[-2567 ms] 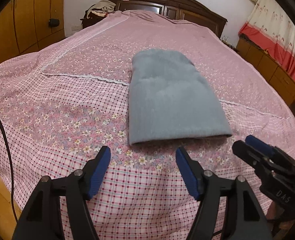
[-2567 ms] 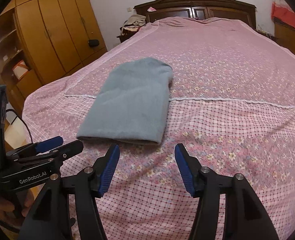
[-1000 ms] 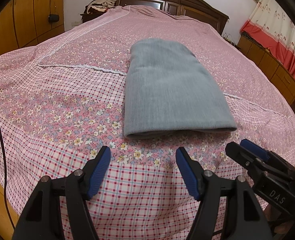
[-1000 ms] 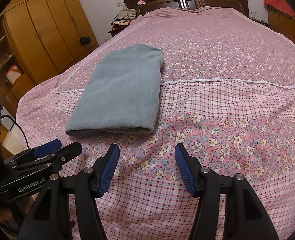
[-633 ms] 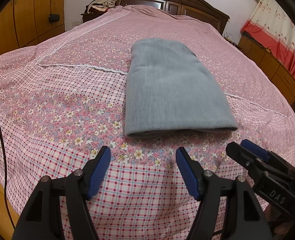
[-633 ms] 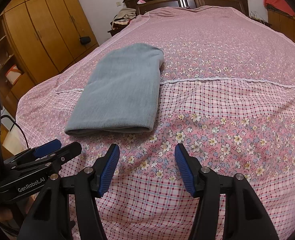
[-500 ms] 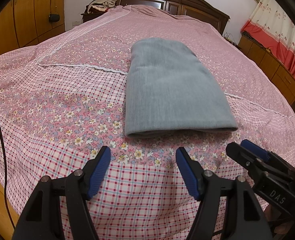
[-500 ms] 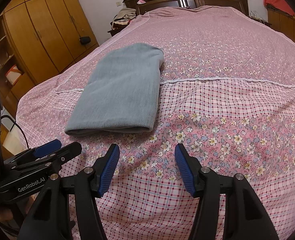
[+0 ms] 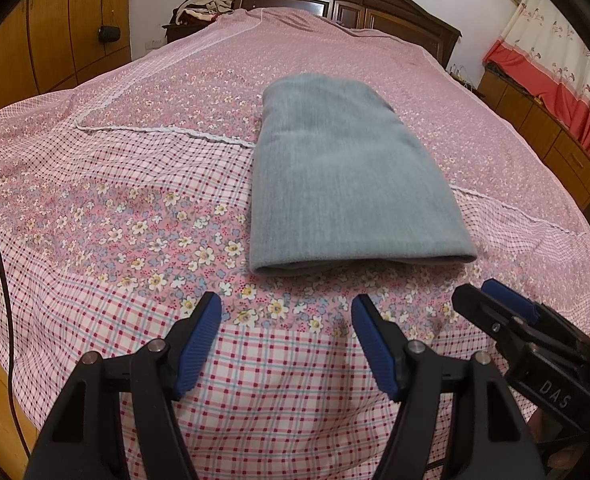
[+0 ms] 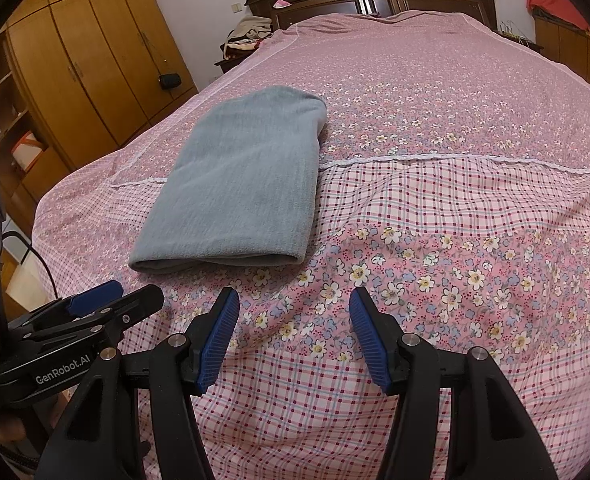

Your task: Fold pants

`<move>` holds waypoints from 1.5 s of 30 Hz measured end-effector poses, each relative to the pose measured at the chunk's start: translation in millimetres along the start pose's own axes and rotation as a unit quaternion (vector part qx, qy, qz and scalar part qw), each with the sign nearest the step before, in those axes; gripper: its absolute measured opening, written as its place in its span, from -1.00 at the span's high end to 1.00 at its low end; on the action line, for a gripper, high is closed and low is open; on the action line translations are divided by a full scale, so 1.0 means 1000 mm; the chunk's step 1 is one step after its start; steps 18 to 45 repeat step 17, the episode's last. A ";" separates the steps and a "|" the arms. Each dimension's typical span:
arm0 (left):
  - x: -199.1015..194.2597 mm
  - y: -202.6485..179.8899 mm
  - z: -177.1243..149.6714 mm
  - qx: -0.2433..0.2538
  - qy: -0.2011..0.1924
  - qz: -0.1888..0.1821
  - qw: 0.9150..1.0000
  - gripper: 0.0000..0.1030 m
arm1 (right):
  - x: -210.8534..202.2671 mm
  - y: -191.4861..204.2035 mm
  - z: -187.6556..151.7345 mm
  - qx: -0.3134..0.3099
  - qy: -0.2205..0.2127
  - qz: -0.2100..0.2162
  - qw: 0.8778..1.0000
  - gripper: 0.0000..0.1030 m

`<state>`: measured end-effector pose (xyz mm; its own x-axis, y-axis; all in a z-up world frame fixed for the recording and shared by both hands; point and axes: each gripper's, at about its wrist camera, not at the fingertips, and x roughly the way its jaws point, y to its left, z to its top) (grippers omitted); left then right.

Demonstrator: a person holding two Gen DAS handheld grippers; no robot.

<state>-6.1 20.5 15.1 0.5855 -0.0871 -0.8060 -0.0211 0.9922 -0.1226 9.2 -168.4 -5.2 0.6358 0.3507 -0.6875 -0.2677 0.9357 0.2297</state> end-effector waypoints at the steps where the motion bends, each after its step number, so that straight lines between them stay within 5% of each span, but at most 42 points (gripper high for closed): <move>1: 0.000 0.000 0.000 0.000 0.000 0.000 1.000 -0.38 | 0.000 0.000 0.000 0.000 0.000 0.000 1.000 -0.14; 45: -0.001 0.000 -0.002 0.002 0.001 0.001 1.000 -0.38 | 0.003 0.000 0.000 0.001 0.000 0.000 1.000 -0.14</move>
